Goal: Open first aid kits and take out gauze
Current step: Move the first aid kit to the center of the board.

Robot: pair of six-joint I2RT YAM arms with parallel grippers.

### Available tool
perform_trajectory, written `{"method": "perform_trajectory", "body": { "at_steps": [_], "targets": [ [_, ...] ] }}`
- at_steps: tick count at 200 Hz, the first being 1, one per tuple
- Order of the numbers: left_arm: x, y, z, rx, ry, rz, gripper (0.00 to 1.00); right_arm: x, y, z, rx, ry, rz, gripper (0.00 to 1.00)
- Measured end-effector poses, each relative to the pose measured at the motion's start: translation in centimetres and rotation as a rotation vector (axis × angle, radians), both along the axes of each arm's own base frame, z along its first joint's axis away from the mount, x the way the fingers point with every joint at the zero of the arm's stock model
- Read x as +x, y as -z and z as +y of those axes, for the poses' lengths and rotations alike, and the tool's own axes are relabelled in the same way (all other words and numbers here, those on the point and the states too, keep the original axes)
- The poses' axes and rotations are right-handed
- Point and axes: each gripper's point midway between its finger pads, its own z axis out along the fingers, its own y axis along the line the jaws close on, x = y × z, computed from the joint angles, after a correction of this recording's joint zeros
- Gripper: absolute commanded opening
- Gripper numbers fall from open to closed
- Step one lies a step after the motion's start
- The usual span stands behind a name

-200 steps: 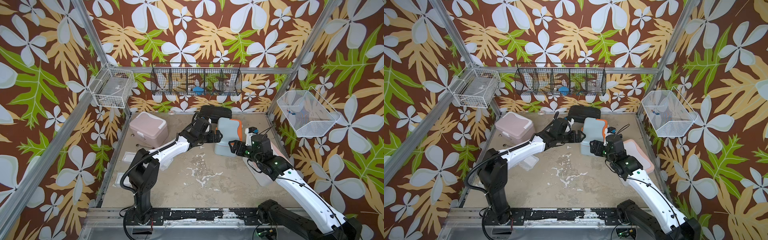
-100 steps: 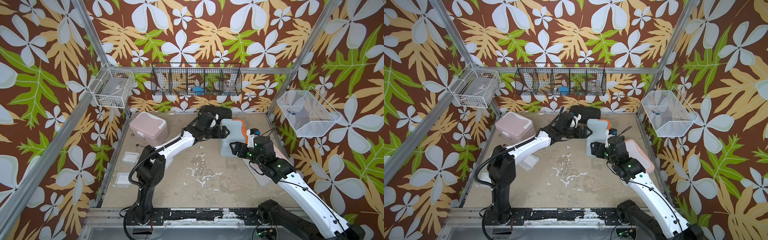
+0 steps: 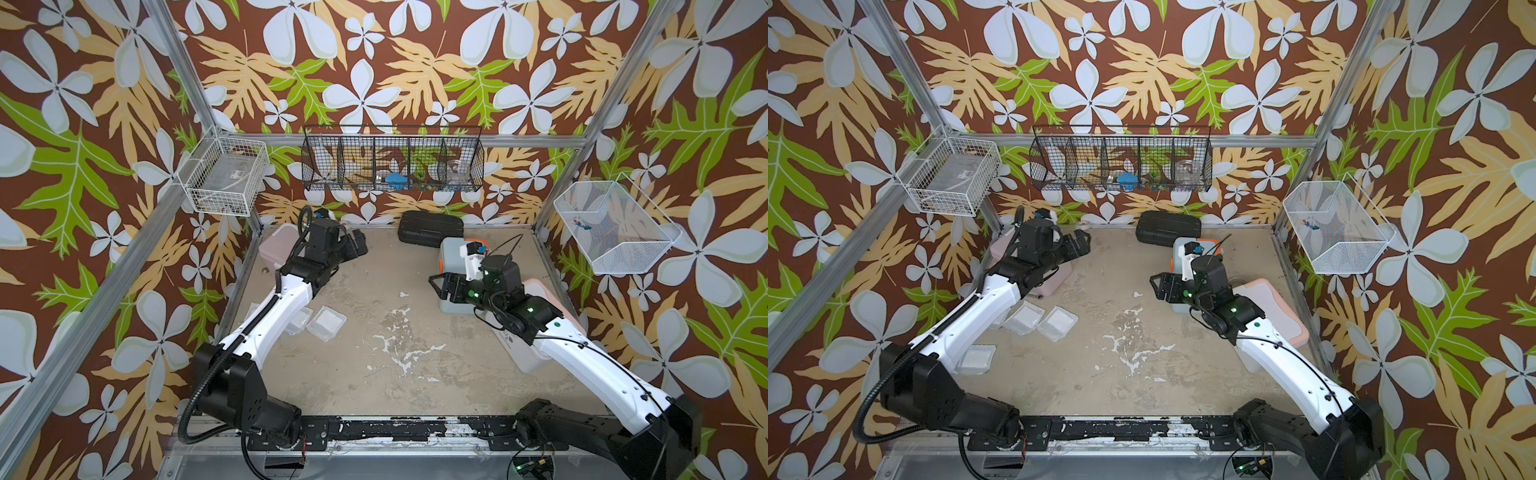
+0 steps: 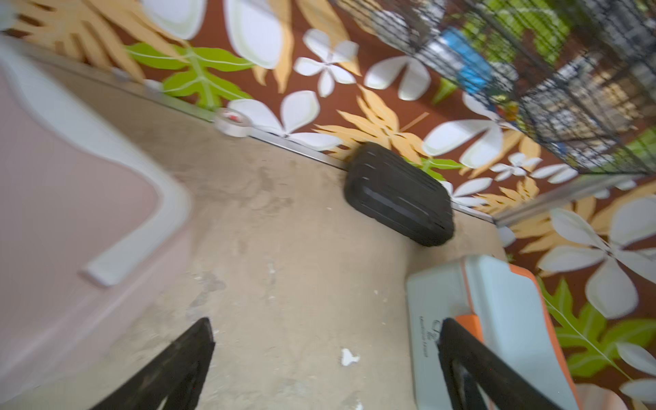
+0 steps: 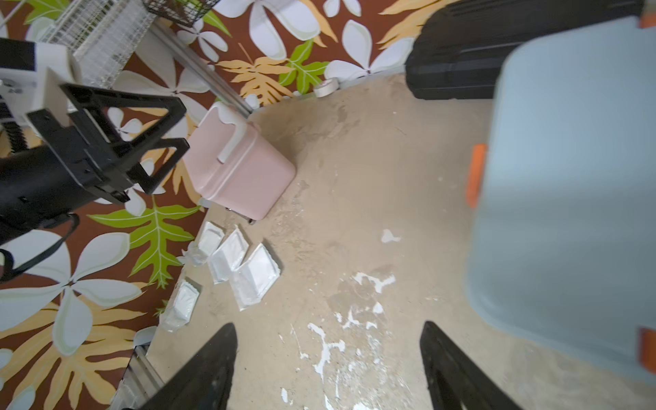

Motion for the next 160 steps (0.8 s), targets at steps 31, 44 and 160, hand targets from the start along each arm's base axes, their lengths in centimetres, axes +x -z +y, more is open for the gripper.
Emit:
{"method": "perform_trajectory", "body": {
  "at_steps": [31, 44, 160],
  "targets": [
    [-0.7, 1.8, 6.5, -0.049, -0.180, 0.003, 1.00, 2.3, 0.6, 4.6, 0.014, -0.088, 0.008, 0.82],
    [-0.7, 3.3, 8.4, -0.070, -0.228, 0.024, 1.00, 3.7, 0.7, 6.6, 0.016, -0.121, 0.003, 0.82],
    [0.5, 8.1, 19.2, -0.224, -0.479, 0.062, 1.00, 14.6, 3.1, 22.0, 0.122, -0.415, -0.071, 0.83]
  ]
}}
